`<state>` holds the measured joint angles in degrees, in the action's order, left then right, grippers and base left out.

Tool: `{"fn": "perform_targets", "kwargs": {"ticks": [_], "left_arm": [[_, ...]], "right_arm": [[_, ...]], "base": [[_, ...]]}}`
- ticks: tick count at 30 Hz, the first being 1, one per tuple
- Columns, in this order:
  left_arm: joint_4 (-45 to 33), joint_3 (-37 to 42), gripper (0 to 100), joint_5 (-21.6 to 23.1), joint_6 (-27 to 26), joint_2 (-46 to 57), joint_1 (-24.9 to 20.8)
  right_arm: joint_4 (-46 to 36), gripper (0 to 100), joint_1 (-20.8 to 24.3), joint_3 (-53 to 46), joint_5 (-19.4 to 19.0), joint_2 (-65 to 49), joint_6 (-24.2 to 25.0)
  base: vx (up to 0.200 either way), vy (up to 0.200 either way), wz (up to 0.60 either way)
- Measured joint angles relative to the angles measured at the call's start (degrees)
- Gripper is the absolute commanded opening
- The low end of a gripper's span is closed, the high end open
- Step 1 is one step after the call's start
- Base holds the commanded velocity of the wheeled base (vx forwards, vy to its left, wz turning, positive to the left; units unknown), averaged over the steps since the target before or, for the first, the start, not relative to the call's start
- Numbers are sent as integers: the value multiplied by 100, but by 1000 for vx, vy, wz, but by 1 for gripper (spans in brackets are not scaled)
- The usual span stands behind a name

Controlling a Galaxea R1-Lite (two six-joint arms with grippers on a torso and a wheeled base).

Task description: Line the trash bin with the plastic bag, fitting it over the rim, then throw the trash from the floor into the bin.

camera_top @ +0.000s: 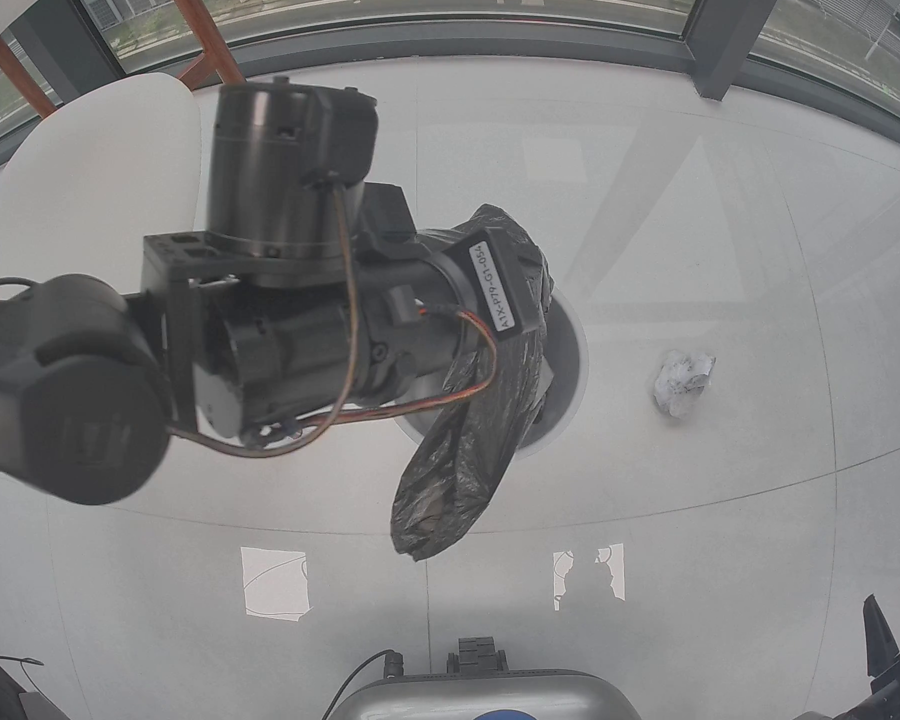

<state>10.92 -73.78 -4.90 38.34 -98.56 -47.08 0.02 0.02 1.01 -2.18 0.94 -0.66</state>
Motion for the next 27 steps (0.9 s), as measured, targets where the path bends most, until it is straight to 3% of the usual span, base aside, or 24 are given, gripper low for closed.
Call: {"fn": "perform_targets", "kwargs": {"ticks": [4, 12, 21, 27], "left_arm": [[438, 0, 0, -7, -299, -389, 111], [480, -84, 0, -134, -1020, -850, 329], [484, -428, 0, -640, -1081, -1108, 384], [482, -549, 0, -675, -1084, -1178, 384]], "right_arm": [[2, 100, -2, 0, 5, 0, -2], [-2, 100, 5, 0, -6, 0, -71], [16, 100, 7, 15, -27, 5, 37], [30, 100, 247, 824, -35, 372, 605]], "base": [[0, 0, 0], [0, 0, 0], [0, 0, 0], [0, 0, 0]]}}
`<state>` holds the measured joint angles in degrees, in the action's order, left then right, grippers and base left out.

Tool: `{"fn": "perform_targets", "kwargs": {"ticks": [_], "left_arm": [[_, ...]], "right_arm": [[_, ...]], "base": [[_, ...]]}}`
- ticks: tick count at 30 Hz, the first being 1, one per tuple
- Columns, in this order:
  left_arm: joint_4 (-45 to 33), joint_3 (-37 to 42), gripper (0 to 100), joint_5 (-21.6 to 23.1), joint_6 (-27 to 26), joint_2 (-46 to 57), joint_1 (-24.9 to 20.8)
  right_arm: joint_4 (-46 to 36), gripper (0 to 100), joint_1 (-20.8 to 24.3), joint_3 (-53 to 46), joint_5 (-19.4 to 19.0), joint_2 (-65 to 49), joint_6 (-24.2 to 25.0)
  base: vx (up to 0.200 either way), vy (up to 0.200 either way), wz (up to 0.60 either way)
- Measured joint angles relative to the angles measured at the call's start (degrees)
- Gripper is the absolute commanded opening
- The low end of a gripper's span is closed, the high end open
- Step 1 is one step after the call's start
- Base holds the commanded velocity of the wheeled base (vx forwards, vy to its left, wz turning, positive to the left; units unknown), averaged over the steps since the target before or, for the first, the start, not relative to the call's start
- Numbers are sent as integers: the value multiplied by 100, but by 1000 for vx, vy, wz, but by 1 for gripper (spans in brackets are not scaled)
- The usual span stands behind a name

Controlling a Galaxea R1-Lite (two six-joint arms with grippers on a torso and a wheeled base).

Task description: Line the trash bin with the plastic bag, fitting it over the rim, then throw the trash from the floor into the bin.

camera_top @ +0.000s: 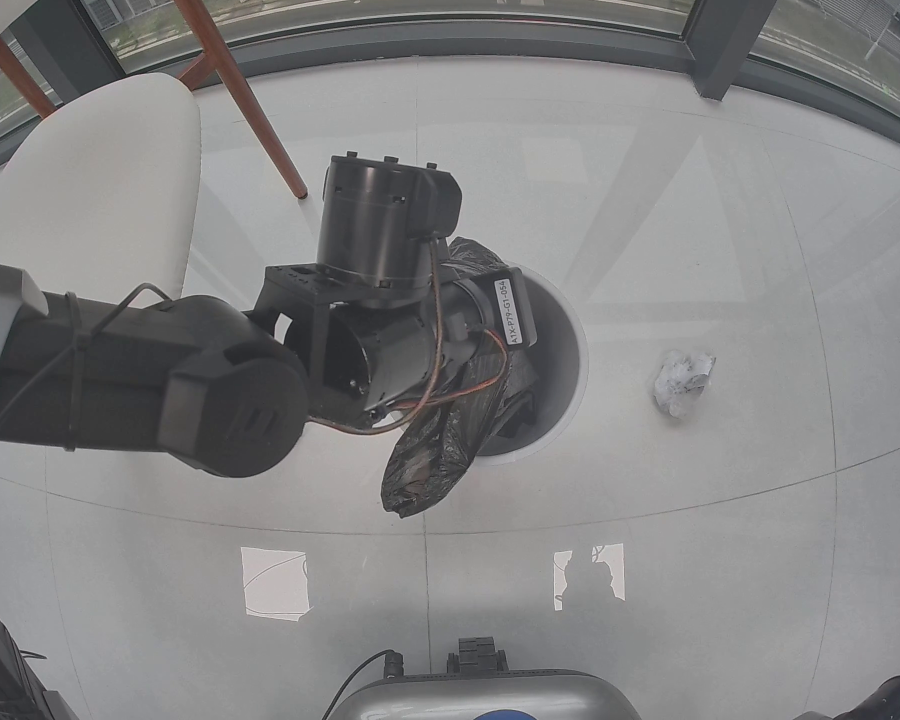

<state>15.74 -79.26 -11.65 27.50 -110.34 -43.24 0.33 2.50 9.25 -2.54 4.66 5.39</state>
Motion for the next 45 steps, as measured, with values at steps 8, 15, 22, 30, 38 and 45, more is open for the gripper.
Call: {"fn": "perform_targets", "kwargs": {"ticks": [8, 15, 22, 30, 38, 45], "left_arm": [[-35, -251, 0, -128, -93, -105, -2], [-206, -439, 0, -405, -219, -217, -2], [-340, -591, 0, -605, -288, -308, 22], [-592, -1046, 0, -837, -352, -516, 38], [-1408, -1577, 0, -1123, -257, -680, 38], [-1805, -1881, 0, -1172, -22, -774, 35]], "right_arm": [[-150, 100, 822, 1362, -28, 1684, 605], [-188, 100, 1480, 2208, -193, 3596, 730], [-200, 100, 2100, 2964, -424, 5543, 631], [-205, 100, 2828, 3761, -518, 7395, 492], [117, 100, 3215, 4127, -187, 8177, 490], [1946, 100, 3429, 3803, 40, 8581, 499]], "base": [[0, 0, 0], [0, 0, 0], [0, 0, 0], [0, 0, 0], [0, 0, 0], [0, 0, 0]]}}
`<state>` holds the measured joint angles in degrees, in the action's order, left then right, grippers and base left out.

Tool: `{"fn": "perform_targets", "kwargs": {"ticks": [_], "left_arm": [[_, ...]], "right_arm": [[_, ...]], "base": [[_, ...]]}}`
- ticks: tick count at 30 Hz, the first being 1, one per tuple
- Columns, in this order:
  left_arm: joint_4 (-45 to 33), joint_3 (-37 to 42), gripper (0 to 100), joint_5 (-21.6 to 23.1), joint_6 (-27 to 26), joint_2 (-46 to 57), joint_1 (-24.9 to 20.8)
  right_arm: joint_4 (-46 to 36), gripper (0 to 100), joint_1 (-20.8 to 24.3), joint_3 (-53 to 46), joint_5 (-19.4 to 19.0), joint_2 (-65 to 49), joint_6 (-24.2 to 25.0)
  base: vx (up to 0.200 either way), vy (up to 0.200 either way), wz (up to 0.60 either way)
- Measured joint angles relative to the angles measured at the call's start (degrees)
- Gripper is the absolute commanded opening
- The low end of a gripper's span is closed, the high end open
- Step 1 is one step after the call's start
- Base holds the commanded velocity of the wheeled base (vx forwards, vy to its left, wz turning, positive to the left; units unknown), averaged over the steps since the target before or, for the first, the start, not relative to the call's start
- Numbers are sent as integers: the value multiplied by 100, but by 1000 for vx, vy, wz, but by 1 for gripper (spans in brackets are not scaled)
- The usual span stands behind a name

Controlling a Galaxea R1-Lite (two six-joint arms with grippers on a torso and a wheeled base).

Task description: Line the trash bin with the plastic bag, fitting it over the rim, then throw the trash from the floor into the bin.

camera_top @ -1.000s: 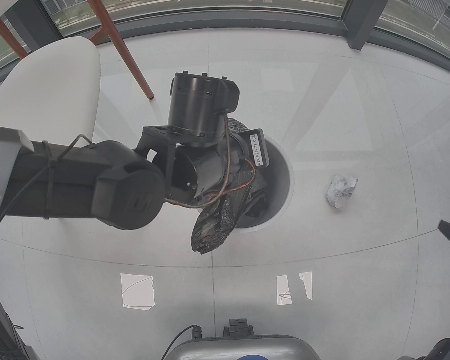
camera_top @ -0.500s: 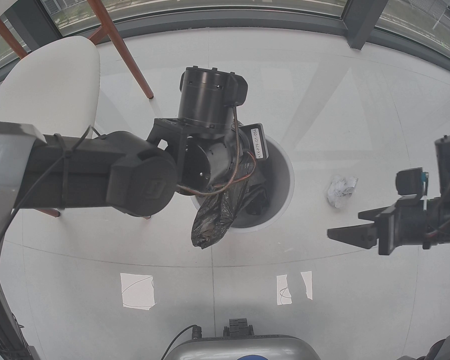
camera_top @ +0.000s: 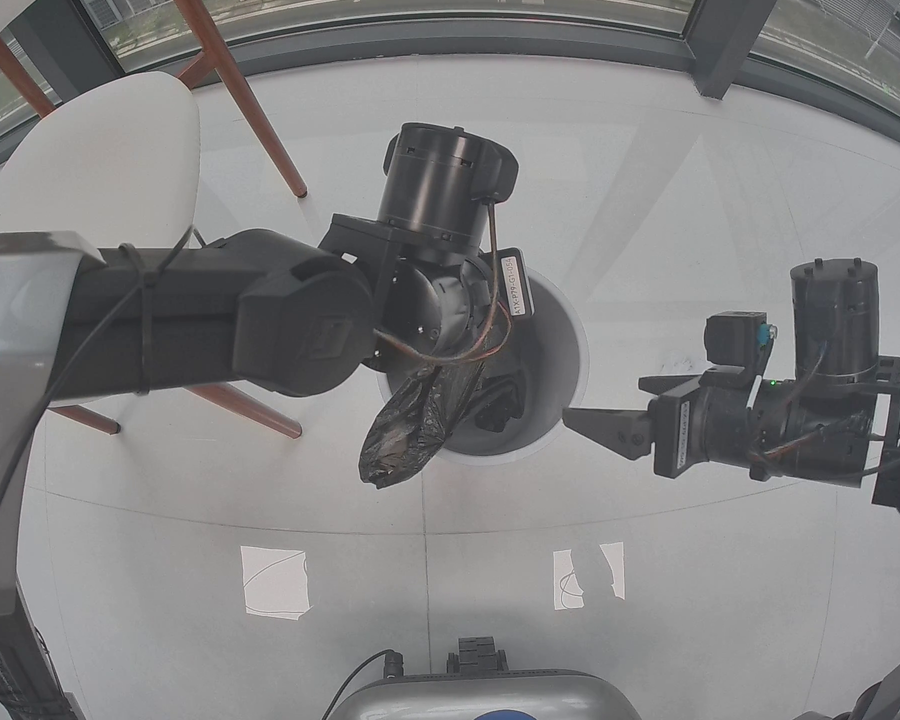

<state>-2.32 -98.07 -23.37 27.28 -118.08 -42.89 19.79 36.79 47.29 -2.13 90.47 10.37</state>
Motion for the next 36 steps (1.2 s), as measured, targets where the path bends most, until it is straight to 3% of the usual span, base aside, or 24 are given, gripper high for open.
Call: {"fn": "perform_targets", "kwargs": {"ticks": [5, 8, 11, 19, 36], "left_arm": [[-193, -171, 0, -71, 143, -94, 0], [-261, -313, 0, -121, 195, -179, 0], [-449, -518, 0, -165, 224, -278, 0], [-641, -857, 0, -246, 244, -422, -2], [-646, -948, 0, -263, 249, -533, -30]], "right_arm": [[1281, 100, 185, -283, 279, 357, -20], [1623, 100, 424, -390, 733, 636, -9], [1790, 100, 653, -440, 944, 884, 10], [1826, 100, 822, 4, 1289, 1381, 18], [1754, 100, 811, 1235, 1653, 2171, 0]], "base": [[0, 0, 0], [0, 0, 0], [0, 0, 0], [0, 0, 0], [0, 0, 0]]}}
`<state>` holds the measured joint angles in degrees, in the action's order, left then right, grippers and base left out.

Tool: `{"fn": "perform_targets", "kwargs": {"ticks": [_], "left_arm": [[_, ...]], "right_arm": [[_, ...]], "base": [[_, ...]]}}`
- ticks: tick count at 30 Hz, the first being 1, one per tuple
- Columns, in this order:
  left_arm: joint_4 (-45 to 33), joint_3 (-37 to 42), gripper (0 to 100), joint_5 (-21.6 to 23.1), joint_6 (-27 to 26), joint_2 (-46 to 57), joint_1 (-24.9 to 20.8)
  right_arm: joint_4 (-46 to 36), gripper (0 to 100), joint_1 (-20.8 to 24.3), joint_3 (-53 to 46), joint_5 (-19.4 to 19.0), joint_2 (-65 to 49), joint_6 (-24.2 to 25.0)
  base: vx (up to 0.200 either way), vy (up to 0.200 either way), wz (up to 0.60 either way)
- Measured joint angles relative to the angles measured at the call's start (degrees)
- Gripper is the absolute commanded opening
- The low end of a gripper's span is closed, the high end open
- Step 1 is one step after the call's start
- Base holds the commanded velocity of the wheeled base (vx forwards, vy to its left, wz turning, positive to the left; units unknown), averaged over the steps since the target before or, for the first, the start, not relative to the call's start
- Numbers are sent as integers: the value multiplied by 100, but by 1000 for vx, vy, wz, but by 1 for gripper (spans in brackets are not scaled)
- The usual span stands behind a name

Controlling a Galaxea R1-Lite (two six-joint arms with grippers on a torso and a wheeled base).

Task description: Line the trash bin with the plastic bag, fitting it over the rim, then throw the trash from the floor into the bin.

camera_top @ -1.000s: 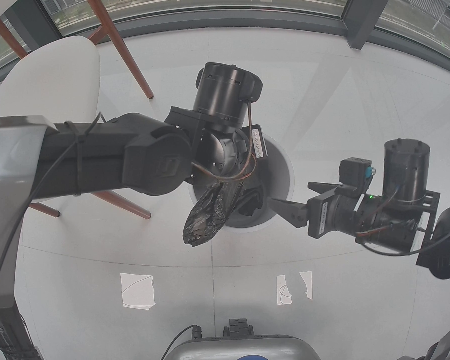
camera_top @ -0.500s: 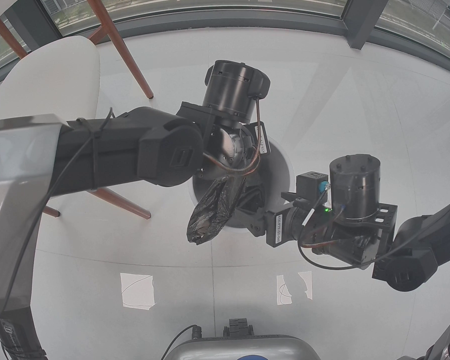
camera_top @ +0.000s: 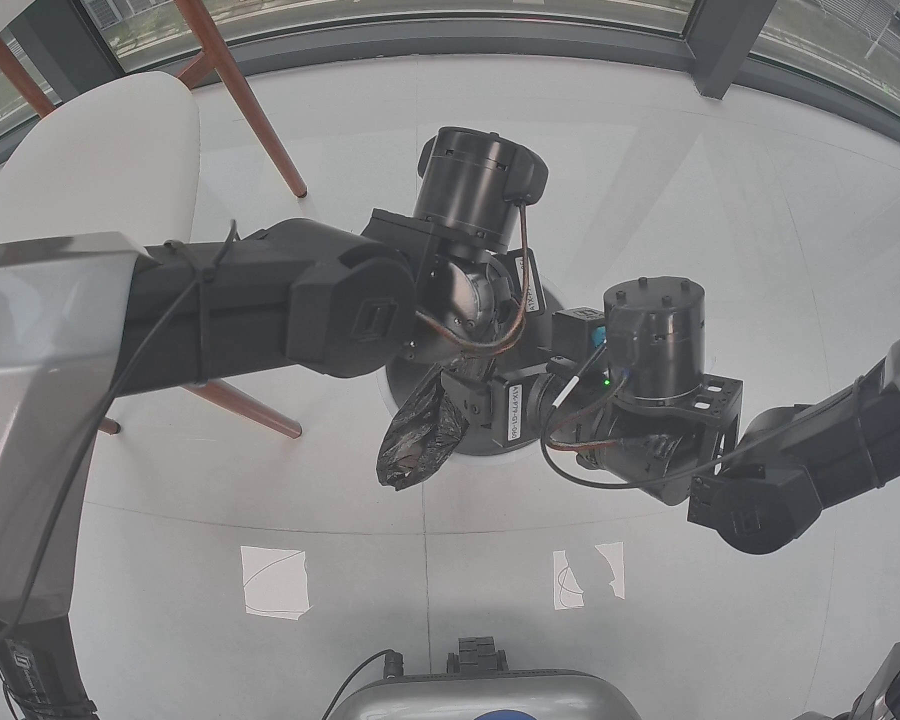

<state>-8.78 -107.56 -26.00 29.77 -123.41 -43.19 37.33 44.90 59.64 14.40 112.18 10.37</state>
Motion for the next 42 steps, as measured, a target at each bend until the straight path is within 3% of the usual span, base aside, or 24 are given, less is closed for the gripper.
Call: {"fn": "perform_targets", "kwargs": {"ticks": [19, 42], "left_arm": [[0, -44, 0, -87, 0, -9, -52], [-4, -29, 0, -166, 116, -5, -52]], "right_arm": [[-11, 100, -240, 516, 240, 295, -90], [-2, 100, -544, 177, 265, 12, -558]], "base": [[0, 0, 0], [0, 0, 0]]}}
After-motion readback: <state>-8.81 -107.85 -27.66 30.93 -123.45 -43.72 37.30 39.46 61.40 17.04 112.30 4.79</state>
